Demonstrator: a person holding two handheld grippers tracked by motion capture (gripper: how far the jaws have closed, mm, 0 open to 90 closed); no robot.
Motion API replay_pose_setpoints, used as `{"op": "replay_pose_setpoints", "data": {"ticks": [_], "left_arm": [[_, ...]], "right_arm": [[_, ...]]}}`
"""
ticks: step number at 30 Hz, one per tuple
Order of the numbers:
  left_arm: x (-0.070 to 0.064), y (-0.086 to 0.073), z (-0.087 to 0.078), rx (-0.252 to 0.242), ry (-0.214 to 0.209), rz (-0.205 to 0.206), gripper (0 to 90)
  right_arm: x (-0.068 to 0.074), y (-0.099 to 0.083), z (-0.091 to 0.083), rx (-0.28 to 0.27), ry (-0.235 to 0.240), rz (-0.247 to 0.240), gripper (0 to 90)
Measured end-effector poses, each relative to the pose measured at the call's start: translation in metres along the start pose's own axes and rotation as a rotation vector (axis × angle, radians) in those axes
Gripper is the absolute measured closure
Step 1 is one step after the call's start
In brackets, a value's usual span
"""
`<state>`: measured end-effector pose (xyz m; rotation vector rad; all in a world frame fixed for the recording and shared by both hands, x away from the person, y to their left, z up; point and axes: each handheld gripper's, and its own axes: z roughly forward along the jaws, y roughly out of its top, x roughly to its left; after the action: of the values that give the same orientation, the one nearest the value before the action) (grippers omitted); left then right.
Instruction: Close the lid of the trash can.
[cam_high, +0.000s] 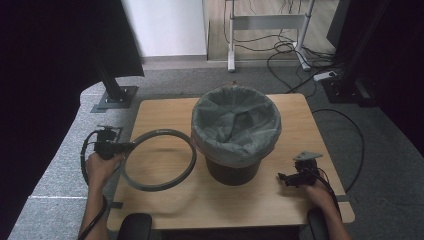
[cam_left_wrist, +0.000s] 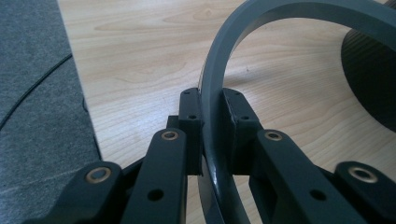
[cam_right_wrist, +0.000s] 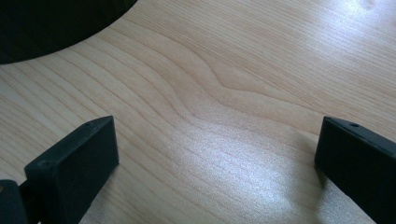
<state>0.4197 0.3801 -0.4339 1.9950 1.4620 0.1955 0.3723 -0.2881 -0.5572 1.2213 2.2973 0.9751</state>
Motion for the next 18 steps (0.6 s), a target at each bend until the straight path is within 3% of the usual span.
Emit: {"op": "replay_pose_setpoints", "data": {"ticks": [18], "left_arm": [[0.007,0.021,-0.047,-0.021,-0.008,-0.049,79.1]], "right_arm": [[0.000,0.000,0.000,0.000,0.000,0.000,0.0]]}}
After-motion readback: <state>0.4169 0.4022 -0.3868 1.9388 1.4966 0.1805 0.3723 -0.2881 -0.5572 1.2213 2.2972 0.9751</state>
